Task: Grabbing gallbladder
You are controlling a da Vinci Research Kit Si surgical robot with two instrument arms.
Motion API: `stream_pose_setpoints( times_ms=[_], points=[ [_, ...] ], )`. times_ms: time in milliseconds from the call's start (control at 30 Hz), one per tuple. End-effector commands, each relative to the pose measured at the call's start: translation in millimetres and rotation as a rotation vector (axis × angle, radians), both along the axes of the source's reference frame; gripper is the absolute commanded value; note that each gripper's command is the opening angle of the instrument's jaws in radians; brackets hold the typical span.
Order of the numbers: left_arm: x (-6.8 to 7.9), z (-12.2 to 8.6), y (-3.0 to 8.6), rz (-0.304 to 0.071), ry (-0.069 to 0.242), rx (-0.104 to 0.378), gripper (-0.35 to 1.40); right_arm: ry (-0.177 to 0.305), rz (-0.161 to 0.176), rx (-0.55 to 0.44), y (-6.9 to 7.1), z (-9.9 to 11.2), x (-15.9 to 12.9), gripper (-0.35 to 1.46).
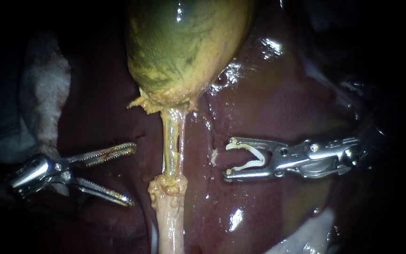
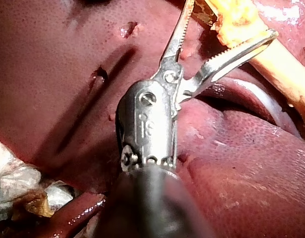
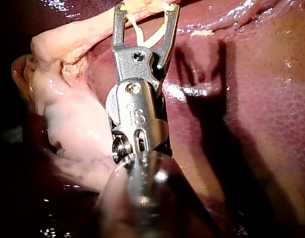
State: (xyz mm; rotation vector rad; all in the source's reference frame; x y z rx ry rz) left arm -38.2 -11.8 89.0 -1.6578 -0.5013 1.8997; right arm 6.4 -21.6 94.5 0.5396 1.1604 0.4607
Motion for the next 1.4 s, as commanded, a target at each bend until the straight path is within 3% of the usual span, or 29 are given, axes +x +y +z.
stream_pose_setpoints(
  times_ms=[33, 367, 533, 800, 933, 1167, 1400],
  points=[
    [0.0, 0.0, 0.0, 0.000, 0.000, 0.000, 1.18, 0.000, 0.000, 0.000, 0.0, 0.0, 0.0, 0.60],
    [0.3, -0.2, 0.1, 0.002, -0.002, 0.002, 1.17, 0.000, 0.000, 0.000, 0.1, 0.0, 0.0, 0.60],
    [2.0, -0.2, 0.5, -0.021, 0.016, -0.001, 1.10, -0.001, 0.002, 0.005, 0.0, 0.0, -0.1, 0.60],
    [5.9, 1.3, 3.0, -0.099, 0.074, -0.013, 1.07, -0.001, 0.002, 0.005, 0.1, 0.0, -0.1, 0.60],
    [6.7, 1.7, 4.5, -0.135, 0.100, -0.010, 1.03, -0.001, 0.002, 0.005, 0.1, 0.1, -0.1, 0.60],
    [6.3, 2.5, 6.9, -0.206, 0.148, -0.006, 0.86, -0.002, 0.003, 0.010, 0.0, 0.1, -0.1, 0.60],
    [4.1, 3.5, 9.1, -0.254, 0.175, 0.009, 0.83, -0.002, 0.003, 0.010, 0.0, 0.1, -0.1, 0.60]
  ],
)
